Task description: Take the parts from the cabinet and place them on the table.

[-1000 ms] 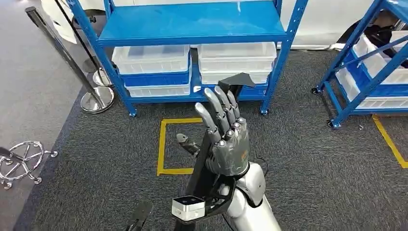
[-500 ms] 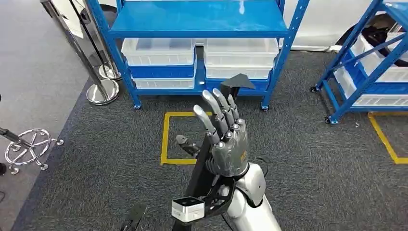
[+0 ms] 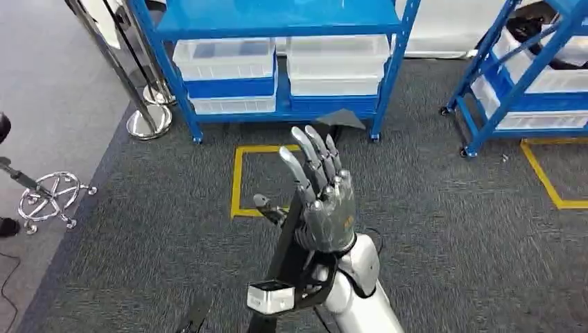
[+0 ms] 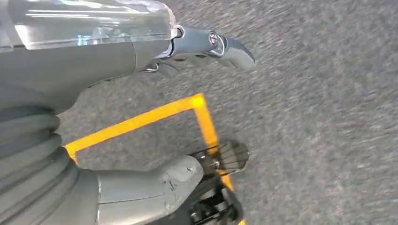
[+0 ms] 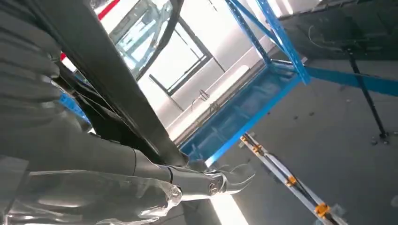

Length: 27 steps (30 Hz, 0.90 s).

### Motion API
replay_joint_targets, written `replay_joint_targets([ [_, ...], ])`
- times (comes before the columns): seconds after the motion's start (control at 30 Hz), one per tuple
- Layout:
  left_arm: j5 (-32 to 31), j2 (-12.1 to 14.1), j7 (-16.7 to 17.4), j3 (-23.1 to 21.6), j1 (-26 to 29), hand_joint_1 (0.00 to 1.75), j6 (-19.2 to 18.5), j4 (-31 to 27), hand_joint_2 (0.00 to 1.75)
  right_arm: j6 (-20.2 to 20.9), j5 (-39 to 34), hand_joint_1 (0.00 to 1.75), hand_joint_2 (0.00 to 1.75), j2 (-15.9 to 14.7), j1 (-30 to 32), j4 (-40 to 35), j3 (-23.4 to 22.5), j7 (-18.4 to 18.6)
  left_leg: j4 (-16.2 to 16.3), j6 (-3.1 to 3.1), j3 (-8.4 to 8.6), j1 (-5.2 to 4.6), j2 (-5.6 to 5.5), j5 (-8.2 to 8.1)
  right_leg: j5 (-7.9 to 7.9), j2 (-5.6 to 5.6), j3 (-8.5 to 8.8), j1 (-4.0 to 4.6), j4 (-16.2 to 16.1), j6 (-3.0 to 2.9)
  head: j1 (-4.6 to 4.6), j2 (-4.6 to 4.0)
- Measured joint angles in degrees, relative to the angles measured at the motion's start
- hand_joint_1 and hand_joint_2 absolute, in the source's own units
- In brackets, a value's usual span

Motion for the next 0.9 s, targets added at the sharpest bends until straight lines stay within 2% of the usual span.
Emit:
replay_joint_targets([
  [0.03,0.0,0.0,-0.58,0.0,-0.05,0.0,0.37,0.0,1.75,0.0,0.2,0.0,1.75,0.0,0.0,0.07,0.0,0.02,4.11,-0.25,-0.76,0.05,0.01,-2.37,0.39,-0.02,-0.88,0.03,0.02,-0.05,0.02,0.0],
  [0.07,0.11,0.0,-1.26,0.02,-0.08,0.0,0.59,0.0,1.75,0.02,0.22,0.0,1.75,0.0,-0.01,0.22,0.0,0.04,7.84,-0.45,-1.26,0.05,0.01,-3.03,1.04,-0.04,-1.8,0.06,0.12,-0.01,0.0,0.0],
  [0.1,0.46,0.0,-1.81,0.13,-0.08,0.0,0.61,0.0,1.75,0.0,0.22,0.0,1.75,0.0,-0.03,0.37,0.0,0.04,10.34,-0.55,-1.2,0.07,0.01,-1.43,1.69,-0.11,-2.73,0.06,0.24,0.04,0.02,0.0],
  [0.13,0.68,0.0,-2.21,0.24,-0.07,0.0,0.63,0.0,1.75,0.0,0.22,0.0,1.75,0.0,-0.04,0.48,0.0,0.04,10.73,-0.53,-0.34,0.07,0.01,1.46,2.3,-0.14,-3.69,0.07,0.39,0.16,0.02,0.0],
  [0.17,0.94,0.0,-2.53,0.28,-0.09,0.0,0.68,0.0,1.75,0.0,0.09,0.0,1.75,0.0,-0.05,0.55,0.0,0.04,8.94,-0.34,1.58,0.06,0.0,4.05,2.89,-0.13,-4.54,0.08,0.54,0.29,0.0,0.0],
  [0.2,1.05,0.0,-2.75,0.28,-0.14,0.0,0.72,0.0,1.75,0.0,0.07,0.0,1.75,0.0,-0.05,0.55,0.0,0.04,5.01,0.0,4.77,0.02,-0.02,5.12,3.45,-0.1,-5.21,0.11,0.66,0.42,0.02,0.0],
  [0.23,1.05,0.0,-2.93,0.28,-0.25,0.0,0.76,0.0,1.75,0.0,0.07,0.0,1.75,0.02,-0.07,0.52,0.0,0.02,-0.19,0.52,8.74,-0.08,-0.12,4.04,3.93,-0.05,-5.52,0.16,0.67,0.57,0.0,0.0],
  [0.27,1.05,0.02,-3.21,0.31,-0.45,0.0,0.79,0.0,1.75,0.0,0.06,0.0,1.75,0.09,-0.08,0.52,0.0,-0.02,-6.25,1.12,13.19,-0.45,-0.1,0.91,4.29,-0.03,-5.67,0.42,0.76,0.88,0.02,0.0],
  [0.3,1.05,0.02,-3.3,0.35,-0.68,0.0,0.83,0.0,1.75,0.0,0.07,0.0,1.75,0.09,-0.14,0.52,0.0,-0.07,-9.7,1.34,14.75,-0.46,-0.06,-0.44,4.65,-0.18,-5.65,0.39,0.8,1.19,0.04,0.0],
  [0.37,1.11,0.0,-3.58,0.59,-0.88,0.0,0.96,0.0,1.75,0.0,0.31,0.0,1.75,0.09,-0.22,0.52,0.0,-0.22,-9.85,2.06,14.2,-0.82,-0.07,-0.32,5.62,-0.44,-5.69,0.09,0.39,1.95,0.02,0.0],
  [0.4,1.16,-0.02,-3.65,0.68,-0.69,0.0,1.0,0.0,1.75,0.0,0.63,0.0,1.75,0.11,-0.23,0.48,0.0,-0.28,-10.62,2.67,14.19,-0.6,-0.06,0.42,6.02,-0.42,-5.65,0.25,0.14,2.46,0.04,0.0],
  [0.43,1.18,-0.11,-3.76,0.72,-0.59,0.0,1.03,0.0,1.75,0.0,0.85,0.0,1.75,0.0,-0.24,0.48,0.0,-0.28,-10.94,3.01,14.34,-0.19,0.26,1.17,5.17,-0.25,-6.04,0.11,0.99,2.62,0.04,0.0],
  [0.47,1.2,-0.15,-3.8,0.74,-0.64,0.0,1.07,0.0,1.75,0.0,1.14,0.0,1.75,0.0,-0.31,0.44,0.0,-0.28,-11.01,3.59,13.78,-0.21,0.26,1.64,2.62,0.03,-7.28,0.22,3.31,2.68,0.07,0.0],
  [0.5,1.25,-0.2,-3.87,0.77,-0.71,0.0,1.09,0.0,1.75,0.0,1.29,0.0,1.75,0.0,-0.31,0.44,0.0,-0.28,-10.81,3.86,13.05,-0.23,0.34,2.11,-0.39,0.25,-8.96,0.17,7.6,2.79,0.04,0.0],
  [0.53,1.31,-0.33,-3.91,0.79,-0.67,0.0,1.11,0.0,1.75,0.0,1.29,0.0,1.75,-0.02,-0.31,0.44,0.0,-0.28,-10.56,3.86,12.27,-0.28,0.36,2.45,-3.1,0.36,-10.96,0.16,12.83,2.96,0.04,0.0],
  [0.57,1.4,-0.37,-3.91,0.81,-0.59,0.0,1.18,0.0,1.75,0.0,1.29,0.0,1.75,-0.02,-0.31,0.46,0.0,-0.28,-10.27,3.82,11.59,-0.3,0.38,2.76,-4.73,0.37,-12.33,0.15,16.83,3.09,0.04,0.0],
  [0.6,1.44,-0.39,-3.91,0.81,-0.49,0.0,1.18,0.0,1.75,0.0,1.29,0.0,1.75,-0.02,-0.31,0.48,0.0,-0.28,-9.98,3.7,11.05,-0.3,0.37,2.96,-4.94,0.36,-12.48,0.15,18.3,3.15,0.04,0.0],
  [0.63,1.6,-0.42,-3.91,0.81,-0.41,0.0,1.2,0.0,1.75,0.0,1.27,0.0,1.75,-0.02,-0.31,0.48,0.0,-0.28,-9.64,3.61,10.58,-0.28,0.37,3.05,-4.09,0.35,-11.32,0.1,17.12,3.17,0.04,0.0],
  [0.67,1.64,-0.5,-3.91,0.81,-0.36,0.0,1.2,0.0,1.75,0.0,1.29,0.0,1.75,-0.02,-0.31,0.48,0.0,-0.28,-9.27,3.54,10.24,-0.27,0.35,3.08,-2.41,0.34,-8.92,-0.01,13.77,3.11,0.04,0.0],
  [0.7,1.66,-0.57,-3.93,0.81,-0.38,0.0,1.22,0.0,1.75,0.0,1.27,0.0,1.75,-0.02,-0.32,0.48,0.0,-0.28,-8.86,3.48,9.96,-0.24,0.32,3.05,-0.31,0.32,-5.5,-0.14,8.49,3.01,0.04,0.0],
  [0.73,1.7,-0.68,-3.93,0.81,-0.4,0.0,1.22,0.0,1.75,0.0,1.27,0.0,1.75,-0.02,-0.33,0.46,0.0,-0.28,-8.24,3.21,9.71,-0.24,0.28,2.87,1.11,0.3,-2.21,-0.21,3.18,2.84,0.04,0.0],
  [0.77,1.7,-0.68,-3.93,0.83,-0.44,0.0,1.24,0.0,1.75,0.0,1.29,0.0,1.75,-0.02,-0.38,0.48,0.0,-0.28,-7.68,2.83,9.09,-0.65,0.31,2.7,-0.08,0.31,-1.67,0.06,1.81,2.65,0.04,0.0],
  [0.87,1.73,-0.72,-4.13,0.83,-0.48,0.0,1.27,0.0,1.75,0.0,1.12,0.0,1.75,0.02,-0.5,0.61,-0.02,0.18,-7.34,1.89,8.58,-0.5,0.34,3.05,0.48,0.56,-2.44,0.37,1.99,1.82,0.02,0.0],
  [0.9,1.95,-0.85,-4.2,0.83,-0.51,0.0,1.4,0.02,1.75,0.0,0.98,0.0,1.75,0.04,-0.76,0.85,-0.02,0.2,-7.37,1.6,8.58,-0.52,0.34,3.11,0.73,0.57,-2.48,0.18,1.68,1.43,0.02,0.0],
])
